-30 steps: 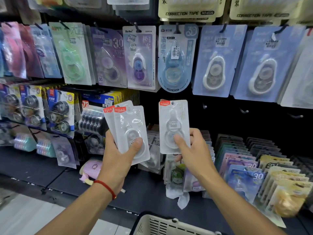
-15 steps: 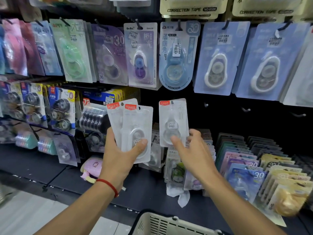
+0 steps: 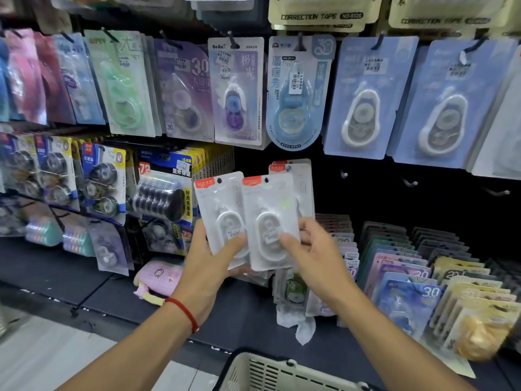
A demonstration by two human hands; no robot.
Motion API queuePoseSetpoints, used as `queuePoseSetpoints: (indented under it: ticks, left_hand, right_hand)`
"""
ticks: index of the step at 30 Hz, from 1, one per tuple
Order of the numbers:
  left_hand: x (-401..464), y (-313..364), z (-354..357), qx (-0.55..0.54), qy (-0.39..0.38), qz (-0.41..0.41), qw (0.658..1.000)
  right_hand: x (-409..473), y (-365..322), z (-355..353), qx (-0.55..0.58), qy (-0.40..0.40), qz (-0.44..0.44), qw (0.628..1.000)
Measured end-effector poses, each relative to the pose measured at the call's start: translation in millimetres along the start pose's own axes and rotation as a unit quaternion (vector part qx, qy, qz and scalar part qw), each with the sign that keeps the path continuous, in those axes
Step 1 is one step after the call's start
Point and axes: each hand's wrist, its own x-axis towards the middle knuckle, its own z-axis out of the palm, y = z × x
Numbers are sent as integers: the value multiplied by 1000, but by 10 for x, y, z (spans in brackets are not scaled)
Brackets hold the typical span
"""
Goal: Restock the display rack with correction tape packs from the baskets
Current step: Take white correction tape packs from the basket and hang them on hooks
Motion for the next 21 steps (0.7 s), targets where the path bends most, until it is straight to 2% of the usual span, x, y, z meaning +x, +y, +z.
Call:
queuePoseSetpoints:
  ticks: [4, 10, 16, 18, 19, 21]
  left_hand:
    - [26, -3, -37, -2, 26, -5, 1000]
    - [24, 14, -29, -13, 8, 7, 1000]
    - [20, 34, -26, -17, 11, 18, 1000]
    - [18, 42, -8, -14, 14, 19, 1000]
    - [14, 41, -1, -6, 19, 17, 1000]
    - [8, 26, 15, 6, 31, 6, 999]
  right_hand:
    - [24, 3, -88, -1, 60, -19, 998]
    - [80, -77, -161, 25, 47, -27, 998]
    - [90, -128, -173, 28, 69, -37, 997]
    - [106, -110, -184, -20, 71, -16, 997]
    - [108, -96, -192, -80, 69, 7, 994]
    - [94, -47, -190, -251, 71, 26, 965]
